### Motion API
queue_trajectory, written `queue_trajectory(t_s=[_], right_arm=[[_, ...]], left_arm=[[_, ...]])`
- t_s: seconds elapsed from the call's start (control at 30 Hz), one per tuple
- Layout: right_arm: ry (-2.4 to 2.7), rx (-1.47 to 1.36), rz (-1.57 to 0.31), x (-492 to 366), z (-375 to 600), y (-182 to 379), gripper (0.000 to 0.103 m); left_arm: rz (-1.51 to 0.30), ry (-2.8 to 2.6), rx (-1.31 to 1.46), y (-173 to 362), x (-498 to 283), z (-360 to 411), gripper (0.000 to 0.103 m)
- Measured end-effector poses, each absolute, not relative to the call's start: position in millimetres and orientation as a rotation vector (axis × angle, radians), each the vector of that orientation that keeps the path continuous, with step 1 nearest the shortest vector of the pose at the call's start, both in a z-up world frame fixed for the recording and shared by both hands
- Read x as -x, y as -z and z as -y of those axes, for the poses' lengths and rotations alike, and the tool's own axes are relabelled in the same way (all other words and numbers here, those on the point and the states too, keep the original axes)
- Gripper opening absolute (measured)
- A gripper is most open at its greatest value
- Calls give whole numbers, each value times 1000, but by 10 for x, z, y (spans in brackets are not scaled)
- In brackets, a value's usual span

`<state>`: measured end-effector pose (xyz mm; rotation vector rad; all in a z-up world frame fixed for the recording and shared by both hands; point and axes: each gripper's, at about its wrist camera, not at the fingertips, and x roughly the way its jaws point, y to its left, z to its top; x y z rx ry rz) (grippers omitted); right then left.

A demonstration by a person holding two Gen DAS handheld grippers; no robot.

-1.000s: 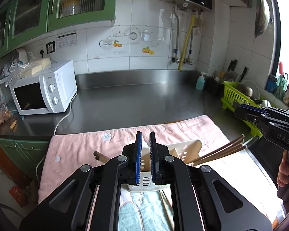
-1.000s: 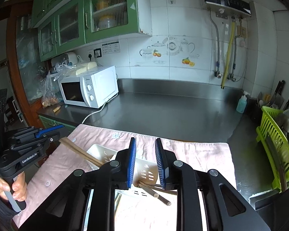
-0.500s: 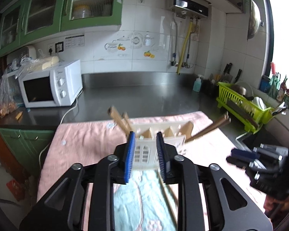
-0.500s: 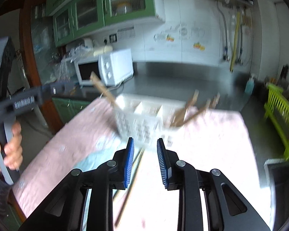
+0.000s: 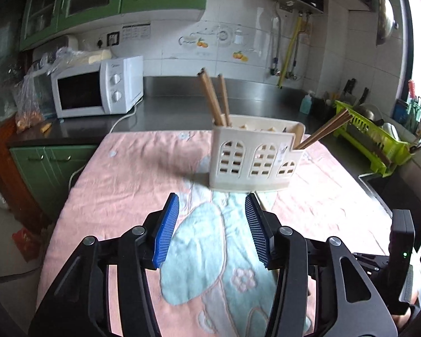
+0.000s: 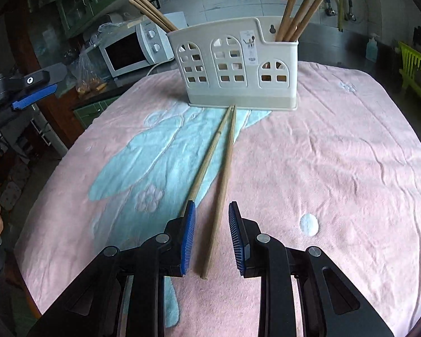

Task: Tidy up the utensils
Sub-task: 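Move both open grippers back down to the last two chopsticks, then close the right gripper on a chopstick while the left gripper closes on the other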

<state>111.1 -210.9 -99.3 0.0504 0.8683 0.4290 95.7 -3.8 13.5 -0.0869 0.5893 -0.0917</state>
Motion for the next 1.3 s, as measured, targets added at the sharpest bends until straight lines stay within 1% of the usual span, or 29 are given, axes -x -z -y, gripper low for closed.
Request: queue_trajectory(t_s=[0.27, 0.4, 0.57, 0.83, 1.07, 1.17, 1.23, 1.3], right_arm=[[-400, -38, -906, -1173, 1985, 1203, 24], [-374, 8, -891, -1158, 1922, 1219, 22], [-339, 44, -881, -1164, 1897, 1224, 8], [-347, 14, -871, -1144, 2047, 1151, 6], [-344, -6, -827, -1037, 2283, 928, 6], [-344, -12, -806, -993, 2361, 840, 6], [-345, -22, -790, -970, 2418, 774, 6], [-347, -30, -771, -936, 2458, 704, 6]], left_arm=[[-651, 54, 134, 208, -912, -163, 50], [-672, 51, 145, 327, -898, -179, 50], [-701, 78, 148, 456, -857, -76, 50], [-767, 156, 133, 722, -776, 241, 50], [-815, 230, 129, 903, -760, 617, 49], [-823, 241, 128, 956, -797, 754, 43], [-838, 255, 144, 1007, -827, 816, 34], [-849, 262, 153, 1058, -855, 882, 27]])
